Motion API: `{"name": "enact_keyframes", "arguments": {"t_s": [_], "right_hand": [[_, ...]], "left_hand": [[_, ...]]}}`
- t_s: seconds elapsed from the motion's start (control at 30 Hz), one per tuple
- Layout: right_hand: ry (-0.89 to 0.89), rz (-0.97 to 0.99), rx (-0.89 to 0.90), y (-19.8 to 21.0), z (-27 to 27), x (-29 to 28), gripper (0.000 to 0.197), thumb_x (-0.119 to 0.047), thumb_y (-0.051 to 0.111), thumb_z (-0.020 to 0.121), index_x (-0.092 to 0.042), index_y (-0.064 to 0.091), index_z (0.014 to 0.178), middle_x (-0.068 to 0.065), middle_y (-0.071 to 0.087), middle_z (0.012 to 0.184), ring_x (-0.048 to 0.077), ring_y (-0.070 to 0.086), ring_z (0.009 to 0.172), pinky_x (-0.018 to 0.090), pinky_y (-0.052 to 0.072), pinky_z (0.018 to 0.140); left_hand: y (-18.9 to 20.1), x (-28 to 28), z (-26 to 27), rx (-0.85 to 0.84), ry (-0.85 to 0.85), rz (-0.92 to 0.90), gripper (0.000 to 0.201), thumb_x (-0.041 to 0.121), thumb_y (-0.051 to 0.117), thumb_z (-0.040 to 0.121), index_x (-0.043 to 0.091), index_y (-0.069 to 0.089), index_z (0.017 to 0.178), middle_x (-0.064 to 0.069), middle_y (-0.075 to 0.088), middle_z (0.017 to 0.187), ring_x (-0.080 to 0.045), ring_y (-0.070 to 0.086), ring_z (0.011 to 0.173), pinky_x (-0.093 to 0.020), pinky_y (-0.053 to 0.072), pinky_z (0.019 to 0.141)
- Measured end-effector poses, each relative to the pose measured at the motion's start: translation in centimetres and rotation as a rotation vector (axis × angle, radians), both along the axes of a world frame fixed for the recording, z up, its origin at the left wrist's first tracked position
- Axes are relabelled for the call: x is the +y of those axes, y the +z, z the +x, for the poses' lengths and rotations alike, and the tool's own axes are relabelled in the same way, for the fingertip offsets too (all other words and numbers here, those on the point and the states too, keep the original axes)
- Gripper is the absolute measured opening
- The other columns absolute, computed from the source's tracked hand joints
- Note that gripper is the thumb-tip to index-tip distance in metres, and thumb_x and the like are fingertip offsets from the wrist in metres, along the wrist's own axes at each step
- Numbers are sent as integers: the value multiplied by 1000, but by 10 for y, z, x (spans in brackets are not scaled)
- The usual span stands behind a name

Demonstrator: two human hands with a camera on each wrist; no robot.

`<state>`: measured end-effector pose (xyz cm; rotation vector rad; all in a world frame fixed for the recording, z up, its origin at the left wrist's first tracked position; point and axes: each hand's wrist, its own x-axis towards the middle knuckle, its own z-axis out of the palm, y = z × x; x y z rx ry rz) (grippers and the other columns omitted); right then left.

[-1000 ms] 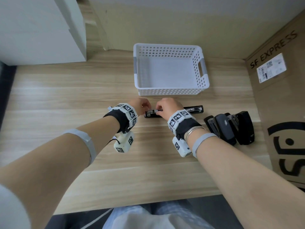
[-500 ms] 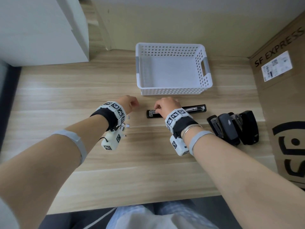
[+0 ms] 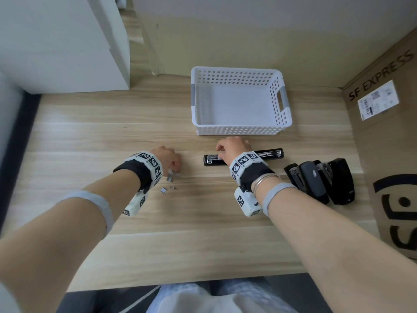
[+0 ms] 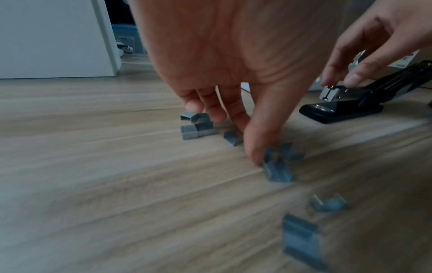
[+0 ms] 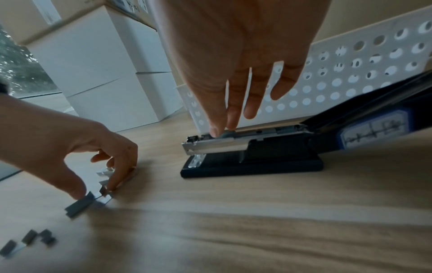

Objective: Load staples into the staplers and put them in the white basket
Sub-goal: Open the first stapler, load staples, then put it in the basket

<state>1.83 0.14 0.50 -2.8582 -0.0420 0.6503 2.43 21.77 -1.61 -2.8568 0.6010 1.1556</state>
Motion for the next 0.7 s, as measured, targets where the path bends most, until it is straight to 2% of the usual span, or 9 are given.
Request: {"name": "enact_keyframes", "arguments": {"t_s": [0.1,0.17,0.27,0.33,0.43,0.5,0.57,0.6,0.7], "right_hand": [[11,-6,-5,-3,-3,-1,17,-25,61,90,-27,67,106,-5,65,116,20,52,118,35,35,102],[11,2,-8,-4,-4,-2,17,-25,60,90,-26,67,105,-5,66,116,21,52,118,35,35,102],[15,26,-23,-1,-5,-4,16,-24,60,90,-26,67,105,-5,66,115,20,53,117,34,38,99],[9,66,-46,1,-5,-5,18,-20,61,89,-25,68,105,-6,67,113,18,55,114,31,43,92],[12,171,-60,5,-2,-6,19,-15,63,87,-22,68,105,-5,69,110,14,60,106,23,44,79],[28,250,-53,8,1,-4,21,-14,65,86,-19,68,106,-3,69,108,15,62,103,23,46,83],[48,292,-46,11,3,-1,24,-18,69,83,-18,69,107,-1,70,107,16,62,103,30,49,91],[52,302,-47,11,3,0,26,-21,71,81,-18,69,107,0,70,106,18,62,102,33,49,92],[40,269,-56,10,6,2,26,-29,74,79,-20,72,103,0,70,104,21,61,100,36,50,89]], "left_hand": [[-2,1,1,7,-55,34,24,21,71,76,22,66,100,-2,55,117,-26,45,114,-37,46,96],[-2,-2,1,-25,-54,16,19,23,66,80,21,66,99,-3,55,117,-27,45,112,-38,46,96],[1,-9,2,-83,49,-80,22,22,54,85,20,64,104,-5,58,116,-28,47,110,-35,44,94],[7,-16,5,-72,146,-184,23,21,52,87,18,62,108,-6,64,114,-27,54,105,-32,45,88],[21,-33,10,17,267,-353,24,20,53,90,13,62,110,-8,67,113,-21,57,87,-27,45,80],[27,-46,13,50,316,-417,25,20,54,90,11,61,113,-8,67,114,-18,56,85,-23,46,67],[31,-60,16,59,358,-466,29,21,54,91,12,57,118,-8,68,115,-24,62,94,-18,40,55],[32,-66,18,54,377,-480,31,22,54,91,13,55,120,-9,68,115,-26,63,100,-20,42,58],[31,-77,20,52,430,-518,31,21,58,88,14,54,118,-10,69,112,-27,63,106,-27,45,81]]}}
